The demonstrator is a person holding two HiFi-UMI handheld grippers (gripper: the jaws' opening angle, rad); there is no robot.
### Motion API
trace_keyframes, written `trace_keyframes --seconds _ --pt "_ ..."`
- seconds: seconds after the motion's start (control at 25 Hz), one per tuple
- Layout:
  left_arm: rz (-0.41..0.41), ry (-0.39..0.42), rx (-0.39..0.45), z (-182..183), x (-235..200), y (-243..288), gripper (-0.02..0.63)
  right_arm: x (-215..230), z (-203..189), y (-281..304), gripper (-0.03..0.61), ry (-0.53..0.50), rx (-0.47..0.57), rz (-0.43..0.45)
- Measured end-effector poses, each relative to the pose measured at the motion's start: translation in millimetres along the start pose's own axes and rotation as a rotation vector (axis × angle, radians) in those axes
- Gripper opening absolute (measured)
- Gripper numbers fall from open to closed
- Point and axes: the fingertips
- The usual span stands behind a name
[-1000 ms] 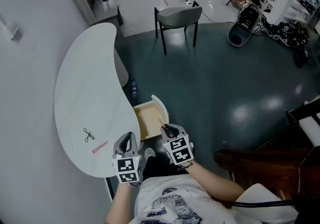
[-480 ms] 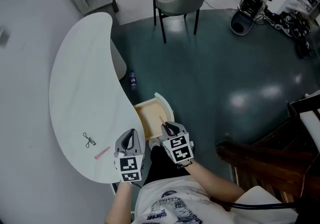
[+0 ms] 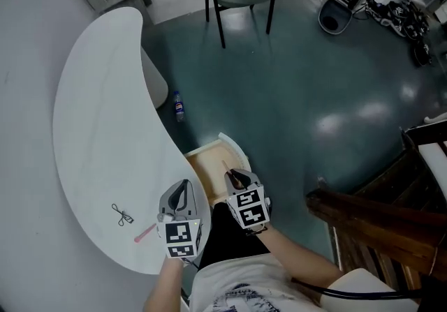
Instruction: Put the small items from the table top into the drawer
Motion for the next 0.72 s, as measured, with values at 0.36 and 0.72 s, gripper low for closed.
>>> trace_keyframes --seconds 0.36,0.72 --pt "-0.018 -0.004 -0.001 -8.6 -19.6 20.7 0.020 4.8 -25.8 34.5 0.060 0.026 -0.041 -0.036" --pt "-0.016 -0.038 -0.044 -31.4 -36.9 41.7 0.020 7.1 -54.0 73.5 0.060 0.082 -0.086 -0.050"
Point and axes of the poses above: the fingertips, and each gripper's own axes: y forward along the fingers, x to its right, z out of its top, and after that the axes turned 15 degrees about x, right-handed
